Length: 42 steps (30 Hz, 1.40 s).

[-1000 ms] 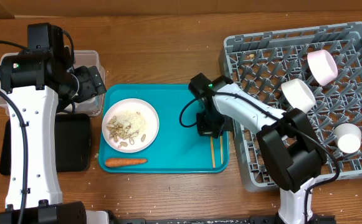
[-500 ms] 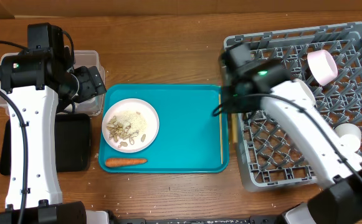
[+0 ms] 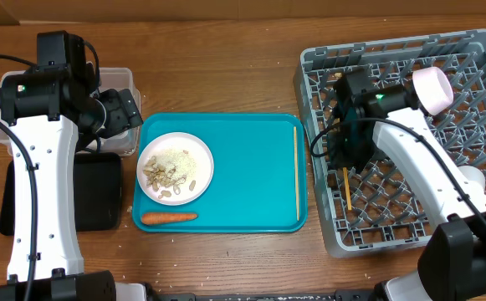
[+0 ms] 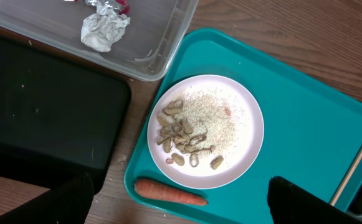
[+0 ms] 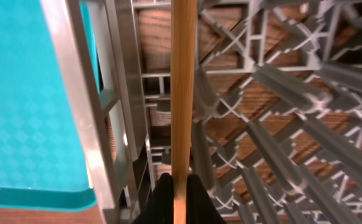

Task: Sort waste into correct bins and load items into the dishwasher
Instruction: 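Carry the chopstick right and drop it into the dish rack, then return the right gripper to the tray and grasp the second chopstick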

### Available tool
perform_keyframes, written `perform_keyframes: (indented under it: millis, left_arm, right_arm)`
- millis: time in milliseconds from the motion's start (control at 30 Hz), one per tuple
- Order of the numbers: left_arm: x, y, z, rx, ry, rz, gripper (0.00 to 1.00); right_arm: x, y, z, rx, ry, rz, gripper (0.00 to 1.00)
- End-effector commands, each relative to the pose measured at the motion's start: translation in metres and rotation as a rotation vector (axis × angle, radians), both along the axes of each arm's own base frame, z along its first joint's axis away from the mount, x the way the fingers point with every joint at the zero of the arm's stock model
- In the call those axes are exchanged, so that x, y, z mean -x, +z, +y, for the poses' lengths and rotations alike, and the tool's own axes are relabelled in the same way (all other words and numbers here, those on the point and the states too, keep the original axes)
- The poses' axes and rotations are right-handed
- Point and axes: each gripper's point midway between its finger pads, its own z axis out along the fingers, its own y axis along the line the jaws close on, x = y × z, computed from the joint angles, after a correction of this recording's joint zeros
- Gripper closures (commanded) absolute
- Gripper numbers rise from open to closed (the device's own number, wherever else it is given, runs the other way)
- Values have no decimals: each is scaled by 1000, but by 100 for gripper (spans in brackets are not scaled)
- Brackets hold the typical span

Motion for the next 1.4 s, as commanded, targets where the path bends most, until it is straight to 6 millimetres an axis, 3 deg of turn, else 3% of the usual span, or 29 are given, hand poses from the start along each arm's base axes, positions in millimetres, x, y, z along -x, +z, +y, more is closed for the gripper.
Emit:
perform_keyframes:
  millis: [0,67,167,200,400,533,667,767,933,1133,1367]
  left_arm:
    - [1,-2,-1,13,12,5,9]
    - [1,-2,-1,13,12,6,9]
    - [2,-2,-1,13,12,9,9]
    - [2,-2,-1,13,12,11,9]
    - [2,-2,-1,13,12,11,9]
    - [2,-2,-1,13,12,11,9]
    - [2,-2,-1,13,12,11,9]
    - [2,-2,-1,13,12,11,9]
    - [2,-2,-1,13,12,11,9]
    - [2,-2,-1,14,12,12,9]
    - [2,-2,-1,14,12,13,9]
  right_arm:
    - [6,-9,9,-26,35,22,96]
    - [5,-9,10,-27,37,18,94]
    - [5,-9,10,-27,37,18,63]
    - [5,-9,10,-26,37,19,59]
    - [-1,0,11,-36,-22,-12,59]
    - [-25,45,23,-89,-39,-144,58]
    - [-48,98,58,-219,19,-293,53]
    - [-55,112,86,-269,83,-361,46]
    - [-48,85,111,-250,130,-302,44]
    - [-44,15,115,-166,57,-141,44]
    - [-43,-37,113,-108,20,-34,44]
